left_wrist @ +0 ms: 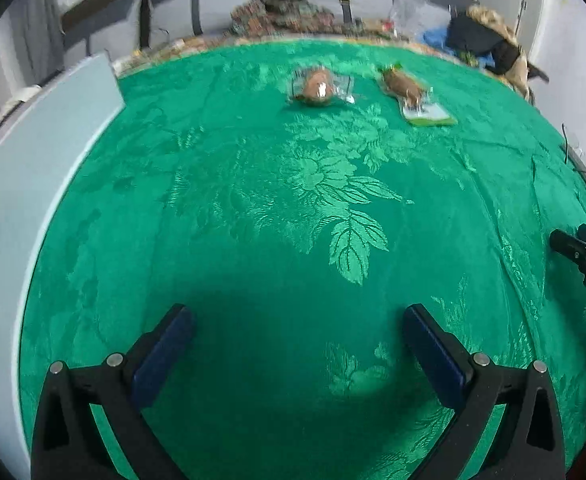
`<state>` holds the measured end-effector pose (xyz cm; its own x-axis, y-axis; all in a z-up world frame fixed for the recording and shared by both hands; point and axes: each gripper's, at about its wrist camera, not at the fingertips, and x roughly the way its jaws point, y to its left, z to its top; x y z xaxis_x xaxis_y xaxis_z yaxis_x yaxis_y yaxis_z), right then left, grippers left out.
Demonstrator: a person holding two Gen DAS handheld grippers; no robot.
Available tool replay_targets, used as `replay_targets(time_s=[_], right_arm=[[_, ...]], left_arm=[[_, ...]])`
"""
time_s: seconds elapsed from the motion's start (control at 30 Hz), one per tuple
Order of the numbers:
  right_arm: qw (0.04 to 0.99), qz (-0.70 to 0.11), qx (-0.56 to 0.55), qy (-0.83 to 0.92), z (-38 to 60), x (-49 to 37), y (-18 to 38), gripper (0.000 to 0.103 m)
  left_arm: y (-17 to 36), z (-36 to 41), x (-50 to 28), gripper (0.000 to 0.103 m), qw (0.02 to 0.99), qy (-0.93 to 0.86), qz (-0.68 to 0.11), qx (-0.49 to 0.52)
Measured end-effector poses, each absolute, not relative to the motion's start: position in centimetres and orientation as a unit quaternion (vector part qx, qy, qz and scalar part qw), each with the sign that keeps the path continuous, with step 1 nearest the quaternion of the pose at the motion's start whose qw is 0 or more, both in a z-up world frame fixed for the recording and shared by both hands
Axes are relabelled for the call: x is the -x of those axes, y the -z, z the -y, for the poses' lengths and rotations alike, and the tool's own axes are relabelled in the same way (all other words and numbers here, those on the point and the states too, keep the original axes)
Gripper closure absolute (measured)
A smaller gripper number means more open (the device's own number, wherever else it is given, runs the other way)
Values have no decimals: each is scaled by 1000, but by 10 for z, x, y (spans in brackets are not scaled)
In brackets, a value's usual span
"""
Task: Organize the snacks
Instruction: 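Lower the left tool onto the small sausage packet and grasp it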
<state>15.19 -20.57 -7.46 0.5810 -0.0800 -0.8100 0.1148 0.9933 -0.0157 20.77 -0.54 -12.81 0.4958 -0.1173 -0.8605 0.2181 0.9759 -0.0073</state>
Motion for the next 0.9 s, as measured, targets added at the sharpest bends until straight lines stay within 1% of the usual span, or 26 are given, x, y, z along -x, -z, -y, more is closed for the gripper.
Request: replay_targets(time_s=[0.07, 0.2, 0.33, 0.47, 0.67, 0.73, 0.77, 0.8, 0.87, 0.9], right_arm=[[889, -454, -19, 55, 206, -152, 75, 14], [889, -454, -19, 55, 206, -152, 75, 14], [889, -454, -19, 55, 207, -152, 75, 14], [889, -454, -20, 54, 207, -151, 75, 13], [889, -454, -20, 53, 207, -151, 75, 13], [889, -454, -20, 53, 207, -151, 75, 13], [889, -454, -20, 53, 207, -151, 75, 13], [889, -454, -20, 53, 207, -151, 75, 13], [889, -454, -20, 53, 208, -151, 75, 13], [889, -454, -20, 53, 207, -151, 75, 13]], left_arm=[[124, 9, -233, 0, 847, 112, -517, -56], [96, 11, -294, 0, 845, 161, -510, -13], [82, 23, -369, 0, 830, 175, -529, 9], [89, 38, -418, 1, 823, 165, -543, 14], [118, 56, -448, 1, 807, 143, -573, -17], [119, 55, -444, 9, 819, 131, -558, -34], [118, 54, -439, 21, 825, 128, -549, -46], [116, 53, -435, 38, 830, 128, -539, -57], [117, 49, -428, 41, 833, 130, -532, -75], [116, 46, -424, 48, 835, 134, -528, -79]])
